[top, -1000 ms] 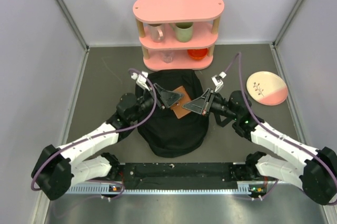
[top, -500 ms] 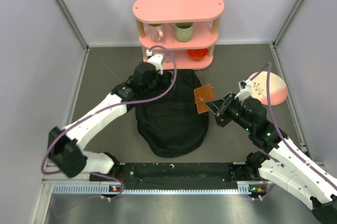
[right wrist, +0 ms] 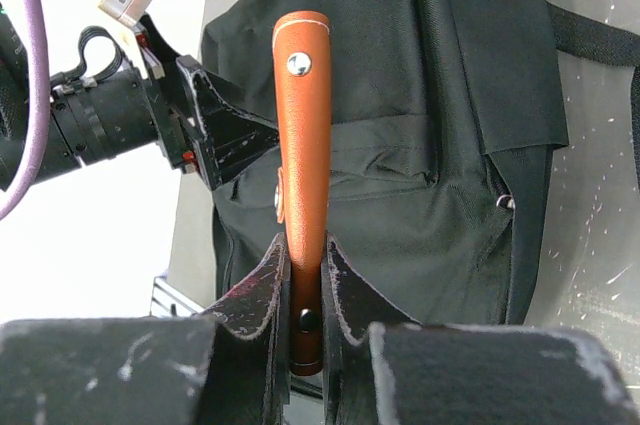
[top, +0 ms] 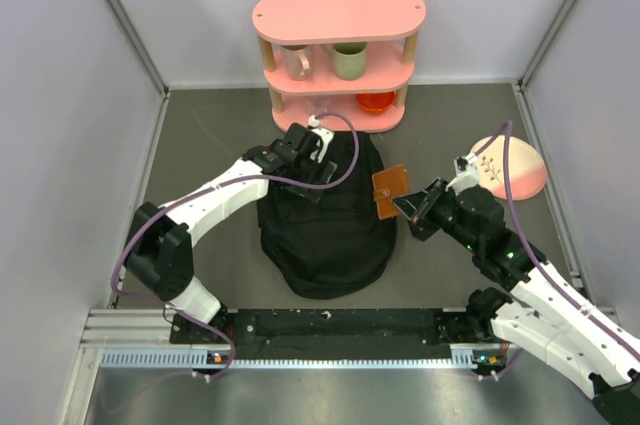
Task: Pack the student bag
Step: Place the personal item in the student bag.
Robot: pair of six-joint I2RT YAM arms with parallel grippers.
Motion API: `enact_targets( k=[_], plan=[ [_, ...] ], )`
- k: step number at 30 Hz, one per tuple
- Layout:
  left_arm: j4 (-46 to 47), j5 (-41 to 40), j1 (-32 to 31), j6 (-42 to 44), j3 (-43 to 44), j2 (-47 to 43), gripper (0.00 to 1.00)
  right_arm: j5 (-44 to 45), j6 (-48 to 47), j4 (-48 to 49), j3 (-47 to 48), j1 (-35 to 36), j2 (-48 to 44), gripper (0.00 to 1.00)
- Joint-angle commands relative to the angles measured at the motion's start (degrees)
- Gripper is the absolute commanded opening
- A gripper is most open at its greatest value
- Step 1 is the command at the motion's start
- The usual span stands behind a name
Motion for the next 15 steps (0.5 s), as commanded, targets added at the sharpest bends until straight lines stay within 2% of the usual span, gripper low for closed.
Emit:
enact_targets(
  k=[1, 2, 3, 9, 15],
  plan=[
    [-0.5, 2.5, -0.3, 2.3, -0.5, -0.6, 0.93, 0.3, 0.1, 1.7, 0.8, 0.2, -0.1, 0.0],
    [-0.3, 2.9, -0.3, 2.5, -1.1, -0.7, 0.93, 0.1, 0.0, 1.7, 0.8, 0.1, 0.3, 0.0],
    [-0.2, 2.8, -0.4, 2.6, -1.3, -0.8, 0.88, -0.3, 0.3, 2.1, 0.8, 0.2, 0.5, 0.0],
    [5.4, -2.9, 0.0, 1.5, -2.0, -5.0, 0.93, -1.4, 0.5, 2.8, 0.2, 0.2, 1.3, 0.0],
    [5.2, -4.7, 1.9, 2.4, 1.6, -2.4, 0.94, -2.2, 0.5, 3.3, 0.4, 0.1, 1.7, 0.0]
  ],
)
